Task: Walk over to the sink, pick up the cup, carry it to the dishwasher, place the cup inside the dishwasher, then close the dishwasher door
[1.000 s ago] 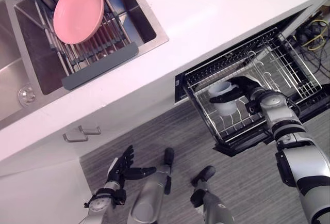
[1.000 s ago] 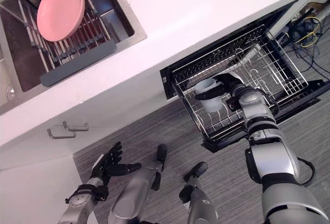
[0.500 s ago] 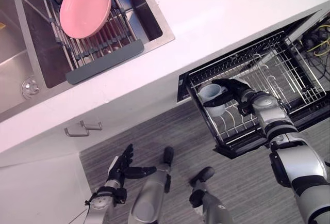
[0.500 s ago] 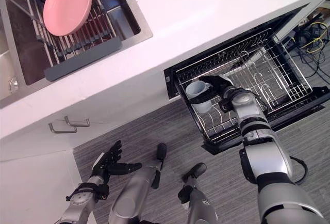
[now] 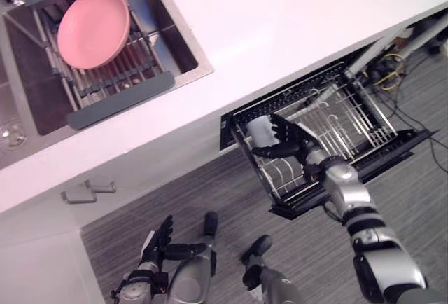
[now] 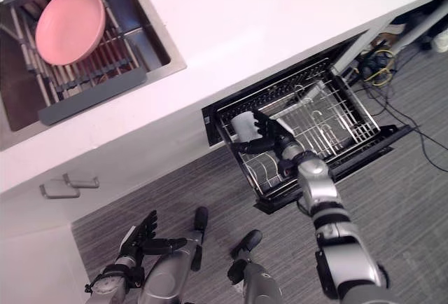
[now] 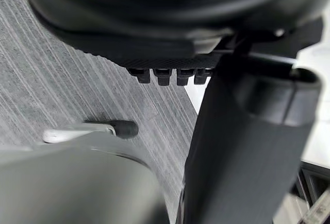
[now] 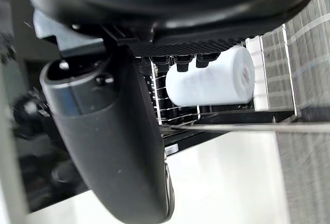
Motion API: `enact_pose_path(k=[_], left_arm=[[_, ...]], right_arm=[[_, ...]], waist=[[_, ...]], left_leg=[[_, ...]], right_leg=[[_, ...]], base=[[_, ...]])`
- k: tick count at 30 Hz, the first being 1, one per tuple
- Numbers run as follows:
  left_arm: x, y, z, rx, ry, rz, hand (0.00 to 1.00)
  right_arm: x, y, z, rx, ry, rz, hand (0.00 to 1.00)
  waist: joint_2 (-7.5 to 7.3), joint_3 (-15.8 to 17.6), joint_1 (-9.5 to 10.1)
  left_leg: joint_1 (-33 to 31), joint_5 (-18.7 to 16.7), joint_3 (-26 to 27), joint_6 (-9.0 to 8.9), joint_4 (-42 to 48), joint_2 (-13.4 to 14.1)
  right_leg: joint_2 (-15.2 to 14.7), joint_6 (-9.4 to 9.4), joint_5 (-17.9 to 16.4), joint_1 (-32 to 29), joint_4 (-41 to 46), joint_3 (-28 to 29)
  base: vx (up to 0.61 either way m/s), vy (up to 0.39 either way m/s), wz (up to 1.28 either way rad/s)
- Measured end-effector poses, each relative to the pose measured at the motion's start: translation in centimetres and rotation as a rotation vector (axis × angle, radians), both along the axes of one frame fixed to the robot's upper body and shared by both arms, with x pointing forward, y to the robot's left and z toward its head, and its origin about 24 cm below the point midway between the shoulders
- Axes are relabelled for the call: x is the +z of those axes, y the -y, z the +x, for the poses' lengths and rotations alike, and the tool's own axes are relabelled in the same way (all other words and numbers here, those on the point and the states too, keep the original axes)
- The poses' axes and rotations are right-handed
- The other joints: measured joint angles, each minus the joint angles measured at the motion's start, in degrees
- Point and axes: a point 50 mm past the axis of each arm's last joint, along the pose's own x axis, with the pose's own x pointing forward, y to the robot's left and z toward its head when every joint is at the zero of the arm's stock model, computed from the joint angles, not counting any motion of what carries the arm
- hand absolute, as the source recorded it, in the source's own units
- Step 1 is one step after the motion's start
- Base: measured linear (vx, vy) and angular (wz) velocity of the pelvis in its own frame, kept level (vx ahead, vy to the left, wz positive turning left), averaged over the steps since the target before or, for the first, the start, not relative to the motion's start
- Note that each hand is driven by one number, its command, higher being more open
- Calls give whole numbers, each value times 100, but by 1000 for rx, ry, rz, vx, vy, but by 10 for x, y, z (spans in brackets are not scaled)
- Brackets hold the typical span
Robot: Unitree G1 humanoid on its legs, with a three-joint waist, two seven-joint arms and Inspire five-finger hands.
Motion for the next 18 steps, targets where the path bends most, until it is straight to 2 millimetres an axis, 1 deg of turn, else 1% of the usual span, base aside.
enact_pose_path(k=[1,2,4,6,7,8,10,11,13,14,15,17,18], left_arm=[[-1,-1,-1,8,-3,1,100],[-1,-4,-4,28,-8,1,100],[-4,-6,-10,52,-21,-3,100],[-10,-9,-27,87,-62,-9,100],[-15,-10,-40,112,-92,-18,100],[-16,-10,-41,116,-97,-20,100],[-22,-11,-57,152,-140,-33,100],[-24,-11,-61,162,-153,-35,100],[-29,-11,-77,203,-190,-52,100],[-29,-11,-80,217,-193,-57,100],[-31,-10,-85,233,-203,-67,100],[-35,-5,-92,294,-217,-111,100],[-38,1,-96,336,-229,-148,100]], right_arm=[[-2,-2,-4,-1,9,9,100],[-3,-3,-16,-14,45,45,100],[-3,-4,-30,-18,96,85,100],[-1,-7,-49,14,160,117,100],[5,-6,-59,55,220,125,100],[6,-6,-61,63,232,126,100],[21,-1,-75,126,337,156,100],[25,1,-79,140,363,159,100],[44,4,-87,197,479,192,100],[49,5,-89,205,510,203,100],[57,7,-92,216,563,234,100],[66,12,-98,227,630,273,100],[70,14,-100,232,661,303,100]], waist=[[-34,-24,-12],[-95,-85,-31],[-135,-209,-106],[-158,-481,-277],[-143,-644,-363],[-140,-663,-374],[-135,-889,-411],[-134,-959,-420],[-125,-1135,-470],[-116,-1171,-471],[-89,-1252,-473],[83,-1365,-512],[222,-1441,-551]], left_leg=[[33,0,34,0,-22,-5],[107,0,118,0,-83,-8],[137,0,151,0,-124,-22],[219,-73,198,-60,-193,-37],[332,-113,233,-58,-220,-39],[356,-124,239,-60,-221,-39],[513,-199,261,-82,-234,-37],[532,-210,261,-81,-238,-38],[698,-283,252,-73,-241,-57],[726,-296,248,-59,-223,-62],[775,-359,237,-45,-183,-77],[816,-448,155,13,-87,-32],[849,-509,84,60,-16,25]], right_leg=[[0,10,7,17,-26,39],[-3,44,15,24,-40,123],[-13,89,6,24,-54,160],[-28,153,-36,46,-55,238],[-31,172,-72,123,-54,283],[-31,176,-79,143,-54,290],[-32,209,-172,266,-34,323],[-33,214,-185,283,-31,322],[-49,254,-231,443,-21,313],[-56,262,-241,479,-10,308],[-83,292,-277,535,40,300],[-136,291,-303,501,401,263],[-183,286,-310,421,796,281]], base=[[53,31,-31],[28,20,-25],[35,18,-16],[49,13,-16],[65,11,-15],[67,7,-15],[70,-4,-7],[126,-4,-2],[128,3,0],[117,13,2],[154,39,7],[142,75,17],[109,124,26]])
